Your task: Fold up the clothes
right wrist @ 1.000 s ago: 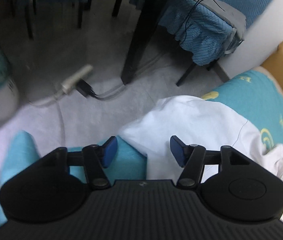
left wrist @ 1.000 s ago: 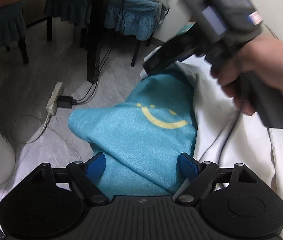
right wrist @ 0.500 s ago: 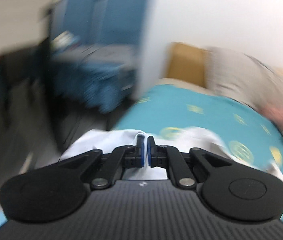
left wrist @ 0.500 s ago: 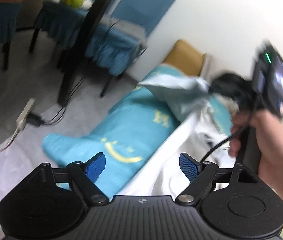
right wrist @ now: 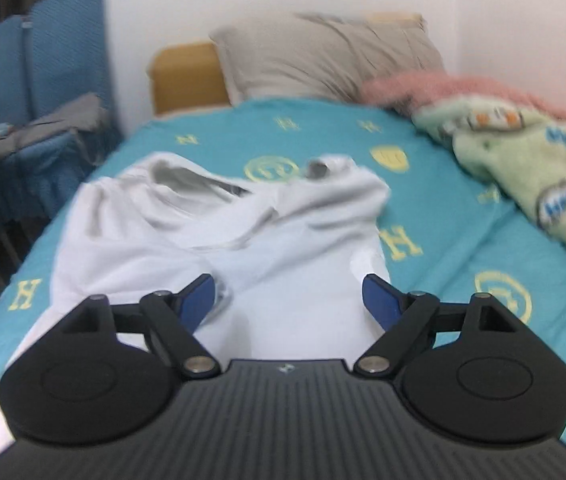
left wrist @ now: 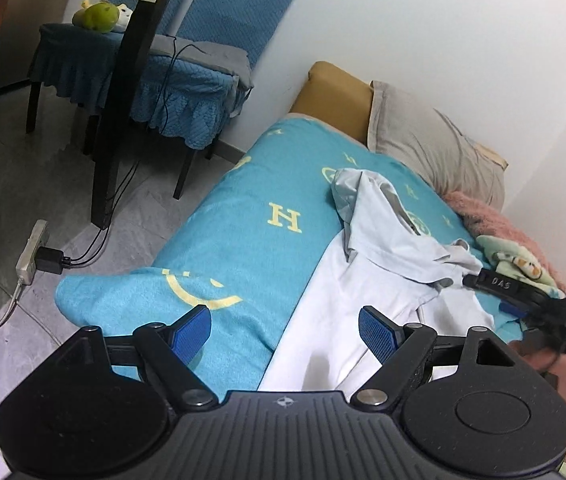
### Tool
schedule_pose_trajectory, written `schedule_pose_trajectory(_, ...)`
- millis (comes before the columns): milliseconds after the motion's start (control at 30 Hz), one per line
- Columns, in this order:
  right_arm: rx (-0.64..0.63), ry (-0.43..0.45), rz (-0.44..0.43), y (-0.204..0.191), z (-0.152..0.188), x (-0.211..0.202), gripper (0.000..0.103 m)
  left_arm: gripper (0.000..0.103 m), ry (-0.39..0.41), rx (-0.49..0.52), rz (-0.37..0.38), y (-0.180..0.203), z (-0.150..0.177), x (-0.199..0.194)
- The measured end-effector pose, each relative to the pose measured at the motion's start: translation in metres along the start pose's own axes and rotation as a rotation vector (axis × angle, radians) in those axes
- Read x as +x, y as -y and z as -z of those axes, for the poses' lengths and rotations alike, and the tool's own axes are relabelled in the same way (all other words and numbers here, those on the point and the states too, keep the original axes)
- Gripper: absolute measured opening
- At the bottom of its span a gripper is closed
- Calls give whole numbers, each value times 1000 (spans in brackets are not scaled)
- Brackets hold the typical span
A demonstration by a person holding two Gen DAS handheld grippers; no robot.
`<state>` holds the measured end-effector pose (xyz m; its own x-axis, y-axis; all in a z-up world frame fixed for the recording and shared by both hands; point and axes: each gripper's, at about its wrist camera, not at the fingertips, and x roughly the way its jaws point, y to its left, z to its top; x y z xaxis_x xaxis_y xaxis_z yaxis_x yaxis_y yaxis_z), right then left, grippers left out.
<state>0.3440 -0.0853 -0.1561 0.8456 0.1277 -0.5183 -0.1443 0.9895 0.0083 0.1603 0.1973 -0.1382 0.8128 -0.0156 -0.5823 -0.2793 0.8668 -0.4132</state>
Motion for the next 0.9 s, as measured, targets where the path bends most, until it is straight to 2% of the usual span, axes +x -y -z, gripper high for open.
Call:
schedule_pose_trajectory(133, -205, 71, -177, -40, -5, -7, 80, 83, -11, 1, -20, -3, 1, 5)
schedule_pose_trajectory(200, -286, 58, -267, -64, -6, -2, 80, 83, -11, 2, -25, -6, 2, 6)
schedule_pose_trajectory(267, -354, 22, -316, -89, -5, 8, 71, 83, -12, 2, -32, -7, 2, 8)
schedule_pose_trajectory(400, -439, -54, -311, -123, -5, 37, 71, 83, -14, 5, -37, -8, 3, 8)
schedule_pose_trajectory(433, -450, -72, -293, -126, -6, 44, 63, 83, -14, 6, -37, -7, 3, 9)
schedule_pose_trajectory(467, -453, -93, -277, -129, -8, 51, 50, 83, -16, 8, -36, -7, 3, 10)
schedule_pose_trajectory(500, -451, -107, -268, -129, -10, 54, 41, 83, -17, 10, -34, -7, 3, 10)
schedule_pose_trajectory(533, -450, -105, -258, -130, -12, 55, 21, 83, -19, 11, -34, -7, 4, 11)
schedule_pose_trajectory(567, -438, -100, -254, -128, -15, 54, 13, 83, -21, 10, -33, -7, 4, 11)
schedule_pose_trajectory(633, -370, -70, -267, -119, -26, 50, 6, 83, -22, 3, -30, -7, 4, 10)
schedule_pose_trajectory(767, -239, -1, -239, -90, -54, 47, 6, 83, -8, 6, -23, -6, 6, 6)
schedule_pose_trajectory(900, -97, 47, -139, -50, -83, 64, 6, 83, 11, 22, -5, -3, 7, 6)
